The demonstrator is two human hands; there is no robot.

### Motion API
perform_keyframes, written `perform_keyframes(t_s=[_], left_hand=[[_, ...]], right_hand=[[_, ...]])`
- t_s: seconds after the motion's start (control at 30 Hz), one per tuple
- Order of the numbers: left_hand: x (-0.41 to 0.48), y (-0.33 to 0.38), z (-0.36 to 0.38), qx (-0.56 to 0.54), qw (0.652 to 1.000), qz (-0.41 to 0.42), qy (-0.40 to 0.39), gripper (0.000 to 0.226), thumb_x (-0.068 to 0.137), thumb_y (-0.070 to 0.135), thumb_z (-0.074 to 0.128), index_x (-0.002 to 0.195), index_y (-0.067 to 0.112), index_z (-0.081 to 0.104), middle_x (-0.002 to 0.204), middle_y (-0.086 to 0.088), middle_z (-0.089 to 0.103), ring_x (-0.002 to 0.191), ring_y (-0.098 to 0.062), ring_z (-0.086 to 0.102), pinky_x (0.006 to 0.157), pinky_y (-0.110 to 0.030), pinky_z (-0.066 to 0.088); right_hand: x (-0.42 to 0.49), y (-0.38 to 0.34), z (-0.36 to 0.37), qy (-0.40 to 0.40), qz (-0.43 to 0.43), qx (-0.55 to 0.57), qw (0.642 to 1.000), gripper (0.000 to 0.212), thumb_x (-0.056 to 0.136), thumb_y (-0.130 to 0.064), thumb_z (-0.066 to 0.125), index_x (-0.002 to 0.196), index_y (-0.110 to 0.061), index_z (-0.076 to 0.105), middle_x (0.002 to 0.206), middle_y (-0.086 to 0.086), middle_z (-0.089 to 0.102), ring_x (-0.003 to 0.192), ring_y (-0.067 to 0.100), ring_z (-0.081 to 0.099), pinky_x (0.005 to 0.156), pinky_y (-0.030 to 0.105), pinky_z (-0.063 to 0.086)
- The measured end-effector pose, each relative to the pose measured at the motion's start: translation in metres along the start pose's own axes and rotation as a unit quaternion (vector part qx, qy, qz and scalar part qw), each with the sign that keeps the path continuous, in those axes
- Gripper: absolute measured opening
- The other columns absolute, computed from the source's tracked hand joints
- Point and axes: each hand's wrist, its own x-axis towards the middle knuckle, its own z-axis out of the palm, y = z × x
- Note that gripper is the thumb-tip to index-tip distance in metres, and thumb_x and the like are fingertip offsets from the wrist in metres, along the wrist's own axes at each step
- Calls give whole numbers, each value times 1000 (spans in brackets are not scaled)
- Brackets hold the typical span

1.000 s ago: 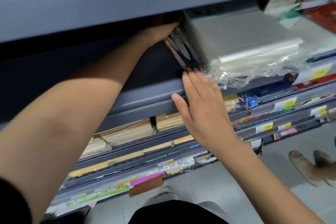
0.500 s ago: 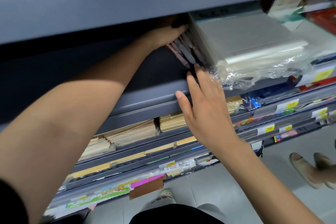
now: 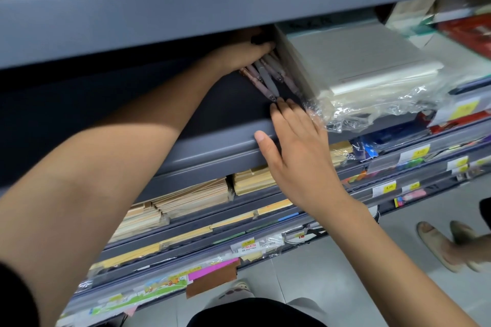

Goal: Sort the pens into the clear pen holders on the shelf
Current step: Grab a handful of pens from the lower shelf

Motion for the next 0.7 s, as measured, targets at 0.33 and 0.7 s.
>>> perform_keyframes(t_s=[0.33,0.7], left_hand=[[-6,-4,-4,16,999,30,-5,21,98,12,48,112,10,62,113,-10,64,97,-17,59,81,-17,47],[-22,-18,-10,91,993,79,13,27,96,18,46,116,5,58,118,-12,63,109,-24,58,97,-30,42]], right_hand=[[-4,7,0,44,-6,87,995,42,102,-35,44,137,-12,48,140,2,45,131,14,34,110,26,18],[-1,-3,-3,34,22,79,996,41,102,-38,41,131,-11,45,130,5,43,121,19,38,106,38,33]])
